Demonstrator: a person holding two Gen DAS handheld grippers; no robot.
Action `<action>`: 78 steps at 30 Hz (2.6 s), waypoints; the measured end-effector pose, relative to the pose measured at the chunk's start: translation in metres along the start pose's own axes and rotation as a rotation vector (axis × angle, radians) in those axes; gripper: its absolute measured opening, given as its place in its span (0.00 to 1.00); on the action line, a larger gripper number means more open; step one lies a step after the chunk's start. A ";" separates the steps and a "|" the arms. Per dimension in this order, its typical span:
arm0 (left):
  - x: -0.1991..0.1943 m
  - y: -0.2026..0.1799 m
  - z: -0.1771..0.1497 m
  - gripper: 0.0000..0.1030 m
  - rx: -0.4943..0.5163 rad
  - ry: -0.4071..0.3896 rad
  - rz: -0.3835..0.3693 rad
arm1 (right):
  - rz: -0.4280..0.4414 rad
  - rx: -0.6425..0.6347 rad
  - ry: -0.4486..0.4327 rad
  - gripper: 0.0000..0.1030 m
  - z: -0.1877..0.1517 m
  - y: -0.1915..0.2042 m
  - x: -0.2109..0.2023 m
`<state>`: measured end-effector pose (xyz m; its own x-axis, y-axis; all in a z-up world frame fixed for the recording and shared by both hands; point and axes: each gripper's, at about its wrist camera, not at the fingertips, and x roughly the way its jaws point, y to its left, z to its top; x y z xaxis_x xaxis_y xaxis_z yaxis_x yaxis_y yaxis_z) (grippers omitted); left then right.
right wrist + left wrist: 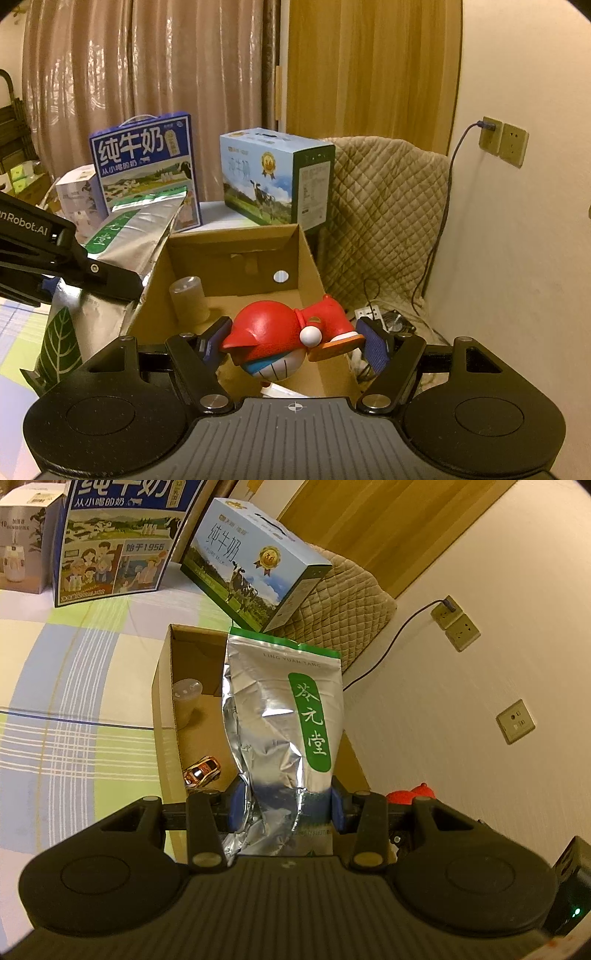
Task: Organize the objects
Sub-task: 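Open the left tool to drop the tea bag while the right tool releases the toy figure, then withdraw both open tools up and away from the cardboard box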
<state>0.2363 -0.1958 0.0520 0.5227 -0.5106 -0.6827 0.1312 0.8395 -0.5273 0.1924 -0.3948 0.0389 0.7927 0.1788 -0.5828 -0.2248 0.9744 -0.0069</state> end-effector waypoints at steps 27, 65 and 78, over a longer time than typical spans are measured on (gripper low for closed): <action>-0.018 0.013 -0.019 0.60 0.086 -0.064 0.127 | 0.024 0.027 0.001 0.68 -0.005 0.006 -0.004; -0.014 0.023 -0.031 0.93 0.136 -0.075 0.230 | 0.048 0.067 0.004 0.68 0.006 0.006 0.011; -0.017 0.032 -0.034 0.99 0.145 -0.089 0.256 | 0.076 0.149 -0.075 0.78 0.019 -0.009 0.009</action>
<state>0.2025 -0.1669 0.0298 0.6249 -0.2657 -0.7341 0.1010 0.9599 -0.2615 0.2122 -0.3990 0.0492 0.8177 0.2573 -0.5149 -0.2038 0.9660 0.1590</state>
